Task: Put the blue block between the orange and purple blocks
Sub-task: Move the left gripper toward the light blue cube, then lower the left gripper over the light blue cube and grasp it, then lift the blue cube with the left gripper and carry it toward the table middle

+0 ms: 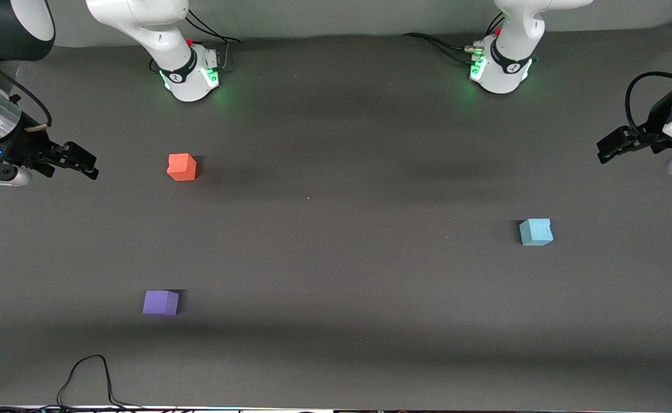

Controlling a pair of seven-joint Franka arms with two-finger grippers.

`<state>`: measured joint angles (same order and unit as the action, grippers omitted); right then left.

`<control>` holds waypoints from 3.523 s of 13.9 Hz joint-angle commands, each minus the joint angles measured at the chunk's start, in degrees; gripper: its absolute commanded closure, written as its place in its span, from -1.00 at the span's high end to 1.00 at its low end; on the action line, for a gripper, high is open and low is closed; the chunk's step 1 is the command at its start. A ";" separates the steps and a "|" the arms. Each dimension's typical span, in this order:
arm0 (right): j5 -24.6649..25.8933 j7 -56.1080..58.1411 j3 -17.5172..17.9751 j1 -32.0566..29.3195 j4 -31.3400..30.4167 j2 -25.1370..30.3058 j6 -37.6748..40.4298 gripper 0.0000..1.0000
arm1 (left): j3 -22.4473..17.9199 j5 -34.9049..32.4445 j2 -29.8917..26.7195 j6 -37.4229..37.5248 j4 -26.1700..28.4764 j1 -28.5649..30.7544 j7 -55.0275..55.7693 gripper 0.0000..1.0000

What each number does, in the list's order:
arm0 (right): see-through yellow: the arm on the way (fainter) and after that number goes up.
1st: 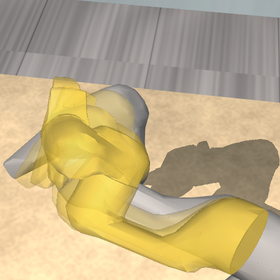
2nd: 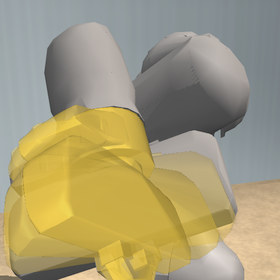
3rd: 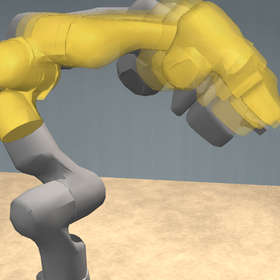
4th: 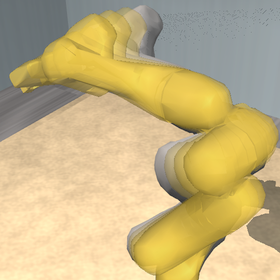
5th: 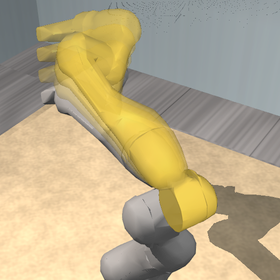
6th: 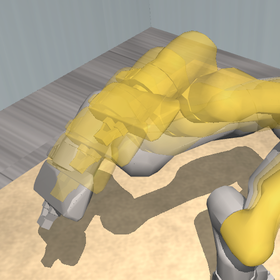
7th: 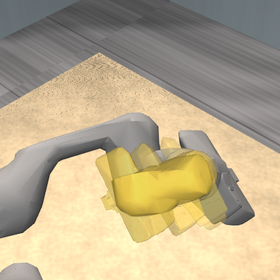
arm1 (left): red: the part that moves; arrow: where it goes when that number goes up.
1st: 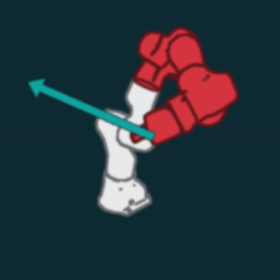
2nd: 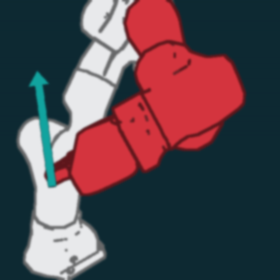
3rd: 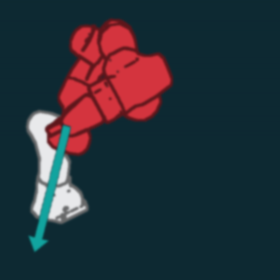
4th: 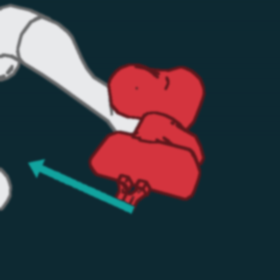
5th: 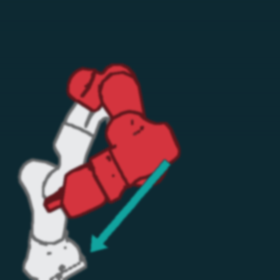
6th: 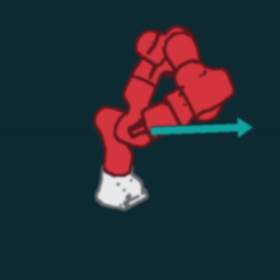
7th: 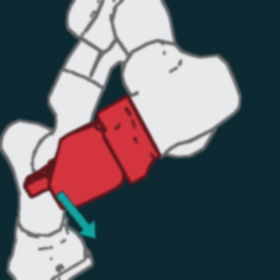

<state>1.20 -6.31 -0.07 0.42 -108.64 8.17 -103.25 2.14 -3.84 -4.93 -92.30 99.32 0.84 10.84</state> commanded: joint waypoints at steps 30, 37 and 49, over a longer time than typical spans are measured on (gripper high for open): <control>-0.06 1.57 -2.13 0.28 -2.36 0.18 -3.00 1.00 | -0.56 7.80 37.10 -38.48 10.72 2.59 -6.53 1.00; -0.14 1.57 -2.13 0.54 -3.24 0.45 -4.50 1.00 | -0.56 7.89 34.03 -33.94 11.15 2.77 -6.45 -0.95; -0.14 1.65 -2.74 0.54 -4.92 0.89 -6.43 1.00 | 1.98 7.01 -2.19 3.70 7.83 0.66 2.06 -0.95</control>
<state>1.20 -5.92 -2.09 0.57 -112.62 8.07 -108.94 2.93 3.39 -6.51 -89.30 107.32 2.06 10.34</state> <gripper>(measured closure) 0.000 0.436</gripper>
